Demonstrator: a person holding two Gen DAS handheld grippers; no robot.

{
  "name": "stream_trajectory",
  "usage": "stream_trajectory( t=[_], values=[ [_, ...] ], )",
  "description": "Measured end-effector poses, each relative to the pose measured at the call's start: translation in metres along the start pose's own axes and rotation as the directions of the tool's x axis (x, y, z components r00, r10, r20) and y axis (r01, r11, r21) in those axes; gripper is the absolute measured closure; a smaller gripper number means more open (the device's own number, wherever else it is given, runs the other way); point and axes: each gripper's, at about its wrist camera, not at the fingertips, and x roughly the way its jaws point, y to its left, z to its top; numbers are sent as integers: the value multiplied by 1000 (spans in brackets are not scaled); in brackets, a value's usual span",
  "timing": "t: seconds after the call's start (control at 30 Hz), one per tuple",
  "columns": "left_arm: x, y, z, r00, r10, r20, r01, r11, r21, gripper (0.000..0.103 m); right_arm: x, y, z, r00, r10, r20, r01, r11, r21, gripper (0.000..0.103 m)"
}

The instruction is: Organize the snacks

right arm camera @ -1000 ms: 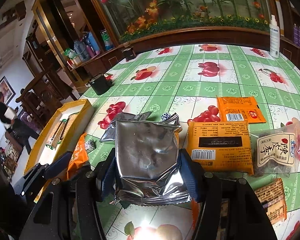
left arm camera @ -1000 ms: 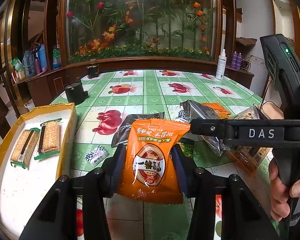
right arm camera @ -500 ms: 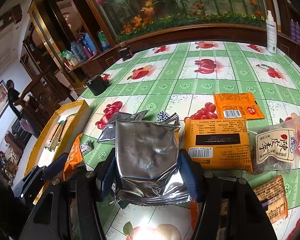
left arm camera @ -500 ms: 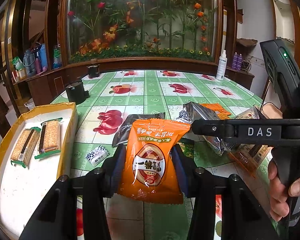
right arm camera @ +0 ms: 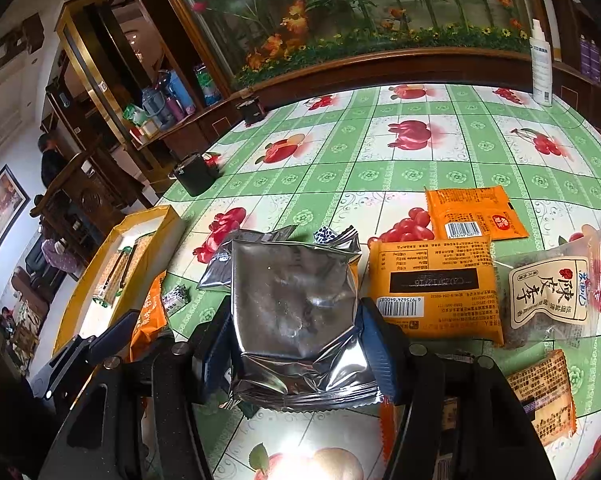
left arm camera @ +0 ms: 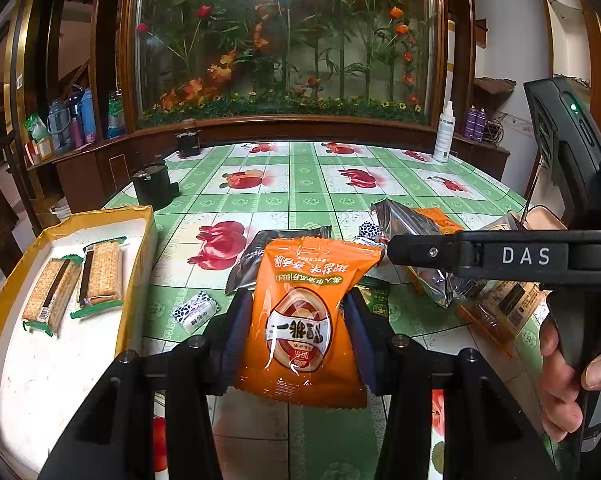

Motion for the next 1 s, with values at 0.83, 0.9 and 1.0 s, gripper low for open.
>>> stream_trajectory(
  t=[0.83, 0.9, 1.0],
  values=[
    [-6, 4, 7, 1000, -9, 25, 9, 1000, -19, 57, -7, -2, 3, 1000, 1, 31, -2, 1000, 21, 38],
    [-6, 6, 9, 1000, -16, 26, 17, 999, -35, 57, -10, -3, 3, 999, 2, 40, -3, 1000, 27, 38],
    [-11, 6, 11, 999, -23, 24, 25, 999, -48, 57, -13, -6, 3, 998, -26, 60, 24, 999, 44, 38]
  ],
)
